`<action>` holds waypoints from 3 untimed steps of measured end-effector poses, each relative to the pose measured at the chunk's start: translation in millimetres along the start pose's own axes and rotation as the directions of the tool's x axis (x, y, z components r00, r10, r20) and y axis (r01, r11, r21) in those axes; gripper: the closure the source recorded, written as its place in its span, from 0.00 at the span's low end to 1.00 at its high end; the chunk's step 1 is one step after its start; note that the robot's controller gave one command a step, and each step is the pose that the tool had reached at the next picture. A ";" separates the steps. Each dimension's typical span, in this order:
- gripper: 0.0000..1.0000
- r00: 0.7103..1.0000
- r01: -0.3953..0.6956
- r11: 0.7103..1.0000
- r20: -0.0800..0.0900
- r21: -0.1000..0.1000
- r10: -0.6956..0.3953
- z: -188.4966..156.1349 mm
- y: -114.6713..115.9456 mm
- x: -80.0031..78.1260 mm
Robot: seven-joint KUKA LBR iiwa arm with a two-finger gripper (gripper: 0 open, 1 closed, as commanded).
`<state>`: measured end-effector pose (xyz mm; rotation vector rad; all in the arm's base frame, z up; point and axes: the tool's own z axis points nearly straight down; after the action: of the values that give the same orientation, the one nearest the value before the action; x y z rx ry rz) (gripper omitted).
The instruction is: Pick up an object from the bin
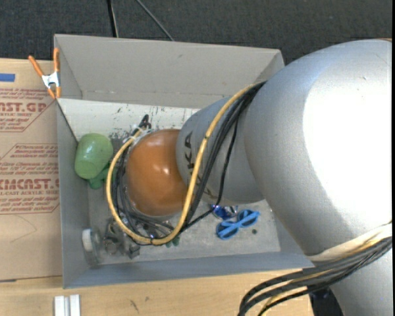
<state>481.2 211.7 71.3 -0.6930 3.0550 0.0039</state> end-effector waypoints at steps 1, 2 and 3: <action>1.00 1.000 0.019 1.000 -0.002 -0.002 -0.019 -0.1 -4.9 -1.5; 1.00 0.993 -0.119 0.993 -0.005 0.000 0.119 -24.1 -18.0 -23.5; 0.00 0.993 -0.119 0.993 -0.008 0.000 0.119 -23.4 -17.8 -22.7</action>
Offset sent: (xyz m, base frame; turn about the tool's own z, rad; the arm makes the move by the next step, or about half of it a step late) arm 0.0026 -0.0065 -0.0013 -0.0172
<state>509.2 205.4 94.8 -0.5109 3.0986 0.0029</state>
